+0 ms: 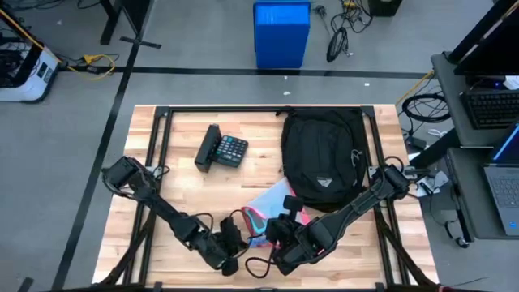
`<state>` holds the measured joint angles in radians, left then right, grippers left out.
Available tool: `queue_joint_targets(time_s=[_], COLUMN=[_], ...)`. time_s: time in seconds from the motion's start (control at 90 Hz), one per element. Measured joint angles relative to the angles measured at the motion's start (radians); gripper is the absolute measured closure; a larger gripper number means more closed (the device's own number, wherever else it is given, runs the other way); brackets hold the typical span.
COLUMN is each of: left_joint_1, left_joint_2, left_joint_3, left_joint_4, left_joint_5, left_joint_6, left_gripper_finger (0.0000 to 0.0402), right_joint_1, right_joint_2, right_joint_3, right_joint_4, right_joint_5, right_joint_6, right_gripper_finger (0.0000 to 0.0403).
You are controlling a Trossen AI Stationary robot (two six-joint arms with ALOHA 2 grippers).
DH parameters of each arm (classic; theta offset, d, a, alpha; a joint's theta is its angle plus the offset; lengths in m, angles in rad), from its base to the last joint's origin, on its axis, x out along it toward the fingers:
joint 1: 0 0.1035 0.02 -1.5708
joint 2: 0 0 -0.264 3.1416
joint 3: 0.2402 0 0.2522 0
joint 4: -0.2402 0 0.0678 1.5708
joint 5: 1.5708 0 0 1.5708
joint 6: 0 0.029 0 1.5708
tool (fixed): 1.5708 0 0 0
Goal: Unpack backpack
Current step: Adjust the items in the white zip bag
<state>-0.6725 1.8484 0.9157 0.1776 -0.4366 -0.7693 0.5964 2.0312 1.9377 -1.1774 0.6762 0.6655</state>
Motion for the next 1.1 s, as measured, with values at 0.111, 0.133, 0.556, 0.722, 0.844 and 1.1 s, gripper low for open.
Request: queue_joint_targets(time_s=[0.111, 0.133, 0.556, 0.722, 0.844, 1.1], left_joint_1=[0.019, 0.023, 0.104, 0.101, 0.07, -0.001], left_joint_2=[0.0, 0.0, 0.0, -0.009, -0.05, -0.068], left_joint_3=[0.0, 0.0, 0.0, 0.0, 0.001, 0.0], left_joint_4=[0.0, 0.0, 0.091, 0.075, -0.004, -0.061], left_joint_5=[0.009, 0.01, -0.003, 0.024, 0.04, 0.049], left_joint_6=[0.009, 0.01, 0.106, 0.157, 0.152, 0.06], left_gripper_finger=[0.0378, 0.0378, 0.0378, 0.0378, 0.0378, 0.0378], right_joint_1=[0.001, 0.001, 0.0, 0.0, 0.0, 0.001], right_joint_2=[0.0, 0.0, 0.0, 0.0, 0.0, 0.0], right_joint_3=[0.0, 0.0, 0.0, 0.0, 0.0, 0.0], right_joint_4=[0.0, 0.0, 0.0, 0.0, 0.0, 0.0], right_joint_5=[0.0, 0.0, 0.0, 0.0, 0.0, 0.0], right_joint_6=[-0.001, -0.003, -0.008, -0.008, -0.008, -0.014], right_gripper_finger=[0.0403, 0.0403, 0.0403, 0.0403, 0.0403, 0.0403])
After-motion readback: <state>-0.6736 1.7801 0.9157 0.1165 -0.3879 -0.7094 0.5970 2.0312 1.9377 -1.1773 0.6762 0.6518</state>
